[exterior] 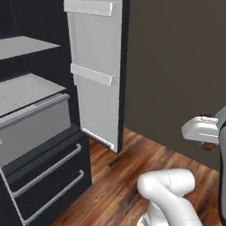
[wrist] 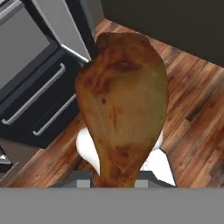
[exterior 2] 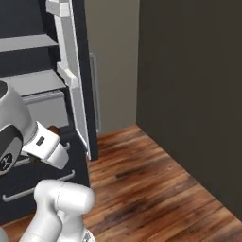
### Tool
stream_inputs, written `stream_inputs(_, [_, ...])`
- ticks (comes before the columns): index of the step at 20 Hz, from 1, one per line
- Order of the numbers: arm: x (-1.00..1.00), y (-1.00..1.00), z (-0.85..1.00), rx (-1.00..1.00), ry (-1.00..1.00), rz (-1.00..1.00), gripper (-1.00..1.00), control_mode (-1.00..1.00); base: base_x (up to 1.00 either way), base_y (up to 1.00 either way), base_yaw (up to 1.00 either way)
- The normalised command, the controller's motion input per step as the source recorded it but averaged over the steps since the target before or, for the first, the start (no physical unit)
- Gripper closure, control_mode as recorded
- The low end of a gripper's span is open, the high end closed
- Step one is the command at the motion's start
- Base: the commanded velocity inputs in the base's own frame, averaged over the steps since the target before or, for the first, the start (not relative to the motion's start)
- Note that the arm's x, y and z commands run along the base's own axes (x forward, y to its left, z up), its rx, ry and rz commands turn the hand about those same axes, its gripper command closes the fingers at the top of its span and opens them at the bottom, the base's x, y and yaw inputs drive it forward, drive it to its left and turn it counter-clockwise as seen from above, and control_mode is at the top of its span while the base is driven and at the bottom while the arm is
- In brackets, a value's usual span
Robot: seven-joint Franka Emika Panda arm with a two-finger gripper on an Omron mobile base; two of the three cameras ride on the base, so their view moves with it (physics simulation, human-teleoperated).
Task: Gather the mushroom and carrot from the fridge and place them on a tray on the dining counter. Then gather the chicken drumsticks from the fridge and place them on the other tray.
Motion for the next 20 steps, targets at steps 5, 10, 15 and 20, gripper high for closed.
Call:
stream_inputs(5, [0.00, 0.00, 0.00, 0.00, 0.00, 0.00, 1.00, 1.00, -0.02, 0.13, -0.71])
stream_inputs(10, [0.00, 0.00, 0.00, 0.00, 0.00, 0.00, 1.00, 1.00, 0.06, 0.16, -0.72])
stream_inputs(15, [0.00, 0.00, 0.00, 0.00, 0.00, 0.00, 1.00, 1.00, 0.16, 0.15, -0.73])
stream_inputs(20, [0.00, 0.00, 0.00, 0.00, 0.00, 0.00, 1.00, 1.00, 0.16, 0.14, -0.73])
